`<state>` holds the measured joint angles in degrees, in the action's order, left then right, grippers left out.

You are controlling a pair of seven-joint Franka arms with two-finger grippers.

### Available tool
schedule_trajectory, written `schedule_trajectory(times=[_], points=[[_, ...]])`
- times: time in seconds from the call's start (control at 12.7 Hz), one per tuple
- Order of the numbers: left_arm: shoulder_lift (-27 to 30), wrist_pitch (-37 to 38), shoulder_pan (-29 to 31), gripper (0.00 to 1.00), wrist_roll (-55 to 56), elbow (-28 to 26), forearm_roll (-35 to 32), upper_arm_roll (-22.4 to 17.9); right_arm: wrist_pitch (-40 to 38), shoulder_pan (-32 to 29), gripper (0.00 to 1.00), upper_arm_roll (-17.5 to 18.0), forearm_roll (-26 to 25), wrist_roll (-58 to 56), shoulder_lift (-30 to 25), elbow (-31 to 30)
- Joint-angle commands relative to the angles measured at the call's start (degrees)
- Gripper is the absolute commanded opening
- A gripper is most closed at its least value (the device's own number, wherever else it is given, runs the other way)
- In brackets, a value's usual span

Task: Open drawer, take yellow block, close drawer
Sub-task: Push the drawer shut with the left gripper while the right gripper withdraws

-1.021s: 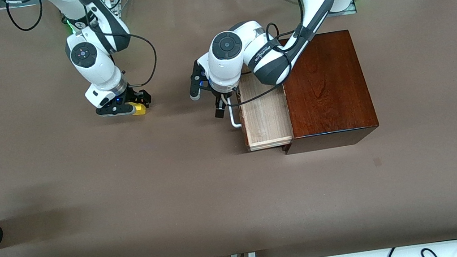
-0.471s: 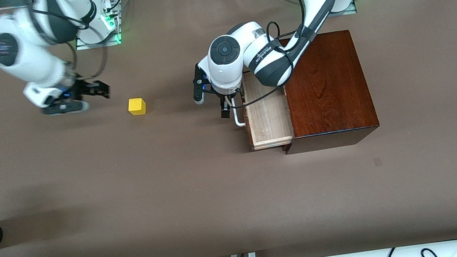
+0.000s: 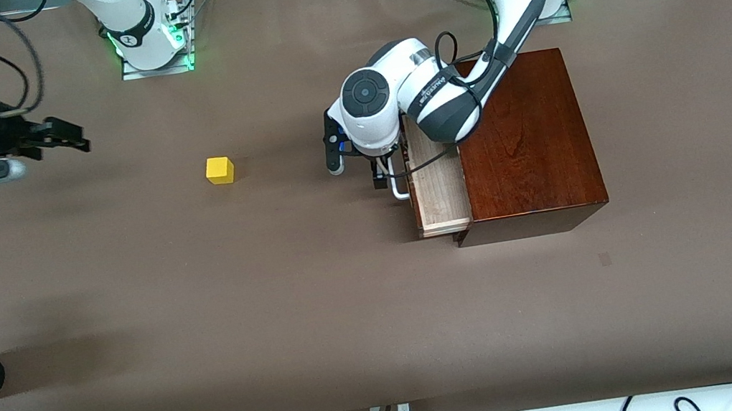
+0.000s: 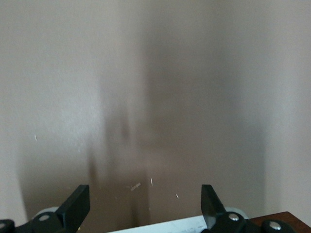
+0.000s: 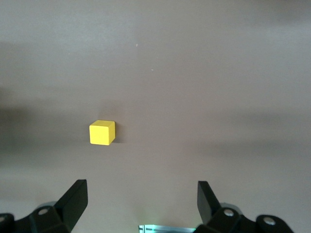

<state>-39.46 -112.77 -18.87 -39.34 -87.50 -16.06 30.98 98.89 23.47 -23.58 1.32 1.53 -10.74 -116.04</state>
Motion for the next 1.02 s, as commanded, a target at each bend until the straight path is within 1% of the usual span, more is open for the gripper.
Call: schedule_trajectory(times=[0.0, 0.16, 0.24, 0.39, 0.55, 0.71, 0.79, 0.86, 0.94], points=[[3.51, 5.62, 3.75, 1.00, -3.91, -2.06, -2.66, -3.29, -4.66, -0.36, 1.00, 0.11, -4.28, -0.92, 1.86, 6.95], [4.21, 7.48, 5.24, 1.00, -3.82, -2.06, -2.66, -3.20, -5.46, 0.17, 1.00, 0.55, -6.41, -0.83, 1.95, 10.63], [4.56, 7.57, 6.03, 1.00, -3.82, -2.15, -2.66, -3.20, -6.07, 0.26, 1.00, 0.55, -6.50, -0.92, 2.64, 12.22], [4.57, 7.57, 7.70, 1.00, -3.90, -2.15, -2.66, -3.12, -7.74, 0.26, 1.00, 0.55, -6.50, -1.09, 5.18, 16.17], [4.57, 7.57, 7.97, 1.00, -3.82, -2.15, -2.57, -3.03, -11.33, 0.17, 1.00, 0.38, -6.15, -1.01, 8.61, 21.09], [4.57, 7.48, 7.89, 1.00, -3.55, -1.98, -1.70, -2.94, -11.61, -0.44, 1.00, 0.46, -5.89, -0.92, 10.03, 22.78], [4.65, 7.39, 7.89, 1.00, -3.21, -1.72, -1.43, -2.42, -11.53, -2.01, 1.00, 1.25, -5.71, -0.66, 10.82, 22.96], [4.74, 7.57, 7.80, 1.00, -1.55, -0.58, 0.23, -1.45, -11.44, -6.55, 1.00, 5.95, -5.71, -0.57, 10.91, 23.05], [5.61, 7.57, 7.89, 1.00, 1.08, -0.22, 2.51, -0.23, -11.44, -12.77, 1.00, 12.18, -5.62, -0.39, 10.91, 23.05]])
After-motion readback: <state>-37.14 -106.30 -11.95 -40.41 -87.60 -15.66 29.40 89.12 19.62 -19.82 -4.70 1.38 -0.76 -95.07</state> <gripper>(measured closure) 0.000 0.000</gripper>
